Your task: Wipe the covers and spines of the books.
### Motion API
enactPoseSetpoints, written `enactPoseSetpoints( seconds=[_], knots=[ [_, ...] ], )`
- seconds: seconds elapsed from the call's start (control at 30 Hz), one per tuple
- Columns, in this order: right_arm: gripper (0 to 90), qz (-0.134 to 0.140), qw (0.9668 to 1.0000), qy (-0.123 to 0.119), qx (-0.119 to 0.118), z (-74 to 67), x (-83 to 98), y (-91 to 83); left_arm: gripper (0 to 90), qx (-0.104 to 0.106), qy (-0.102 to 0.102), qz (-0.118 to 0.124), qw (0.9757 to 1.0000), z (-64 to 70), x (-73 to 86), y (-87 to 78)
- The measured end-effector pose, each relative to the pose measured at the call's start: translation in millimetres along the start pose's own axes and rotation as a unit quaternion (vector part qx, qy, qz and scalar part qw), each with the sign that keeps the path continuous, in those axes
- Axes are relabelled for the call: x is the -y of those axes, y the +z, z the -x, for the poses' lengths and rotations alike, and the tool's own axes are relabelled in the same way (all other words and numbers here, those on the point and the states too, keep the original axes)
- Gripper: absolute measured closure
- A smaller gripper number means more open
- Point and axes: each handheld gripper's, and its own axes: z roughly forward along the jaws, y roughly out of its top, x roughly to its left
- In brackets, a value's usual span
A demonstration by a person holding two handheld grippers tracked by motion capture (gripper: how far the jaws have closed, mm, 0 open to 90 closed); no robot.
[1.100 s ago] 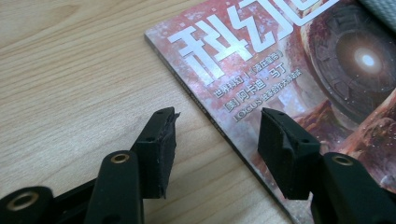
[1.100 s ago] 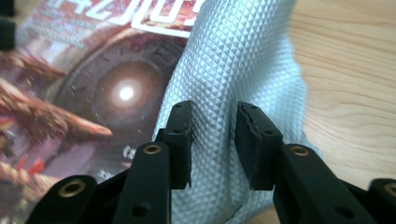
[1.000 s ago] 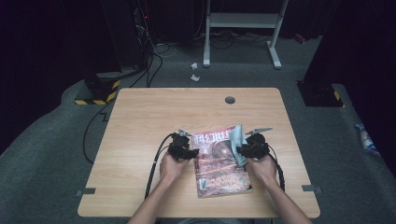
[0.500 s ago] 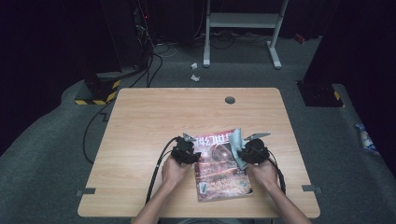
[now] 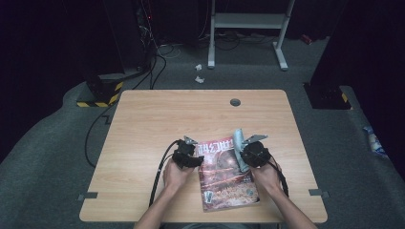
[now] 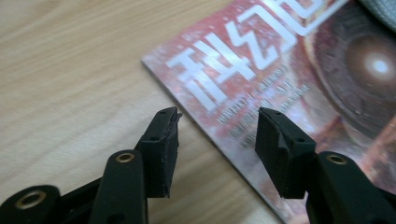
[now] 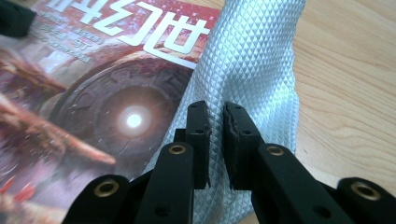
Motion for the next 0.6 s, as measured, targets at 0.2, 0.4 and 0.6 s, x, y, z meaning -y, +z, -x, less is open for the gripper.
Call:
enactPoseSetpoints(
  seconds=[0.2, 0.4, 0.6],
  knots=[
    [81.6, -0.024, 0.9995, -0.008, -0.017, -7.7, -7.6, 12.2, 48.9, 0.021, -0.017, 0.0, 0.9996, -7.3, -0.5, 2.8],
    [81.7, -0.025, 0.9972, -0.036, -0.06, -43.4, -24.2, 26.8, 48.1, 0.022, -0.027, 0.001, 0.9994, -10.9, -0.3, 2.4],
    [81.6, -0.021, 0.993, -0.062, -0.099, -77.9, -39.5, 37.5, 47.2, 0.011, -0.035, 0.002, 0.9993, -16.0, 0.1, 1.4]
  ],
)
